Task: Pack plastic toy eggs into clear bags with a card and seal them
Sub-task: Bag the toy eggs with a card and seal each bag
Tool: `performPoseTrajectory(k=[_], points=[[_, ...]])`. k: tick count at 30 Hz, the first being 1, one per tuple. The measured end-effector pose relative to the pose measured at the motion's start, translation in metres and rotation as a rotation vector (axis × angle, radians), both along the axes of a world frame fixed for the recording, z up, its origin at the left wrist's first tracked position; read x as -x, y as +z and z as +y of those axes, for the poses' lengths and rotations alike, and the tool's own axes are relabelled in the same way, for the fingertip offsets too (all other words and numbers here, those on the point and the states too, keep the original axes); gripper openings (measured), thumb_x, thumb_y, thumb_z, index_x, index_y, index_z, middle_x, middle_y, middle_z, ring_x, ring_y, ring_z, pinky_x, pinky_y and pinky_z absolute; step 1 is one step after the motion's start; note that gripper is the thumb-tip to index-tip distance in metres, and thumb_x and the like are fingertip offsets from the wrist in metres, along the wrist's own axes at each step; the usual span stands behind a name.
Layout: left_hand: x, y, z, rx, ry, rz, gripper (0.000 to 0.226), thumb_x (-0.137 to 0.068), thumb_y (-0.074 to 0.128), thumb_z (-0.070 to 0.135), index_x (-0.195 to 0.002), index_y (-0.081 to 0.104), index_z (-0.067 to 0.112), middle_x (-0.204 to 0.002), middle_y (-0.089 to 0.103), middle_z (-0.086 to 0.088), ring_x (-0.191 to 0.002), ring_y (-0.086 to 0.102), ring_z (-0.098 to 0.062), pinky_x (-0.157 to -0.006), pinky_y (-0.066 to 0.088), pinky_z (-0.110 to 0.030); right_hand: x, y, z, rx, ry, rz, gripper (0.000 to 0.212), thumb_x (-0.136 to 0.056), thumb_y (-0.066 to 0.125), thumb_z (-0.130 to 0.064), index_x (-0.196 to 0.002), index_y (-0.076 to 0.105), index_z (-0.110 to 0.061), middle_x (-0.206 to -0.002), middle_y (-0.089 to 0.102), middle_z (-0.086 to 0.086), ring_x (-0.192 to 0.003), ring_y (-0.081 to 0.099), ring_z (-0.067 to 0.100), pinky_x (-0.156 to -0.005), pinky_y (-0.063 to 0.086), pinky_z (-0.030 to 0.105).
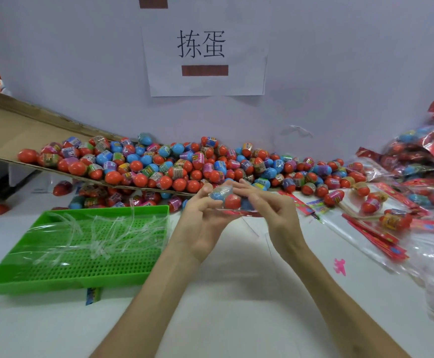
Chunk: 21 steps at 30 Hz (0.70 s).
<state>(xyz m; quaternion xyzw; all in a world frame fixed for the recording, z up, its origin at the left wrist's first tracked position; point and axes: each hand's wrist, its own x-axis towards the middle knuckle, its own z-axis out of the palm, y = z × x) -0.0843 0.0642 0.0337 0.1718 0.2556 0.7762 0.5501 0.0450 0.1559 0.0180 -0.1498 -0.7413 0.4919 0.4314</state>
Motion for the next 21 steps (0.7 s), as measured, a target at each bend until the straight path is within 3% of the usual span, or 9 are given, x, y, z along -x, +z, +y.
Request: performPoseTrajectory(k=[4, 7, 11, 15, 18, 21], points=[[0.002, -0.001, 0.002, 0.016, 0.029, -0.01, 0.05, -0.088, 0.042, -0.016, -0.128, 0.045, 0.014, -0.13, 0.067, -0.026, -0.115, 0.068, -0.045, -0.079, 0.064, -0.049, 0.002, 0.005, 0.002, 0.223, -0.059, 0.088, 0.031, -0.097, 0.05, -0.024, -0.101, 0.079, -0.014, -0.112, 0.077, 0.002, -0.115, 0.069, 0.016, -0.081, 0.061, 0.03], [0.005, -0.002, 0.001, -0.007, 0.078, 0.004, 0.038, -0.076, 0.051, -0.011, -0.107, 0.052, 0.009, -0.131, 0.067, -0.027, -0.112, 0.07, -0.044, -0.087, 0.062, -0.051, 0.006, 0.001, 0.0, 0.251, -0.124, 0.102, 0.029, -0.106, 0.049, -0.014, -0.104, 0.078, -0.021, -0.101, 0.079, -0.008, -0.101, 0.074, 0.014, -0.076, 0.06, 0.025], [0.016, -0.004, -0.001, -0.039, 0.136, 0.044, 0.029, -0.074, 0.052, -0.009, -0.082, 0.054, 0.019, -0.135, 0.065, -0.024, -0.104, 0.074, -0.038, -0.07, 0.062, -0.039, 0.015, -0.007, -0.006, 0.323, -0.094, 0.041, 0.024, -0.105, 0.053, -0.021, -0.114, 0.073, -0.03, -0.098, 0.079, -0.011, -0.096, 0.075, 0.017, -0.077, 0.061, 0.026], [0.013, -0.007, 0.002, -0.066, 0.119, 0.098, 0.034, -0.078, 0.046, -0.017, -0.085, 0.052, 0.016, -0.141, 0.062, -0.021, -0.118, 0.068, -0.04, -0.086, 0.063, -0.047, 0.011, -0.001, 0.005, 0.528, -0.115, -0.003, 0.025, -0.103, 0.055, -0.027, -0.104, 0.079, -0.018, -0.094, 0.08, -0.001, -0.094, 0.076, 0.017, -0.077, 0.061, 0.024], [0.011, -0.008, 0.003, -0.092, 0.066, 0.227, 0.041, -0.085, 0.036, -0.025, -0.089, 0.052, 0.012, -0.149, 0.056, -0.016, -0.124, 0.065, -0.036, -0.097, 0.059, -0.048, 0.006, -0.002, 0.011, 0.741, -0.08, -0.125, 0.036, -0.103, 0.054, -0.038, -0.118, 0.073, -0.011, -0.102, 0.079, 0.005, -0.096, 0.075, 0.021, -0.082, 0.061, 0.033], [0.012, -0.01, 0.004, -0.092, -0.002, 0.285, 0.049, -0.075, 0.047, -0.025, -0.106, 0.059, 0.011, -0.148, 0.057, -0.012, -0.129, 0.063, -0.031, -0.102, 0.054, -0.047, 0.002, 0.001, 0.013, 0.927, 0.068, -0.196, 0.049, -0.098, 0.053, -0.057, -0.123, 0.069, -0.018, -0.109, 0.077, 0.003, -0.091, 0.075, 0.019, -0.075, 0.058, 0.036]])
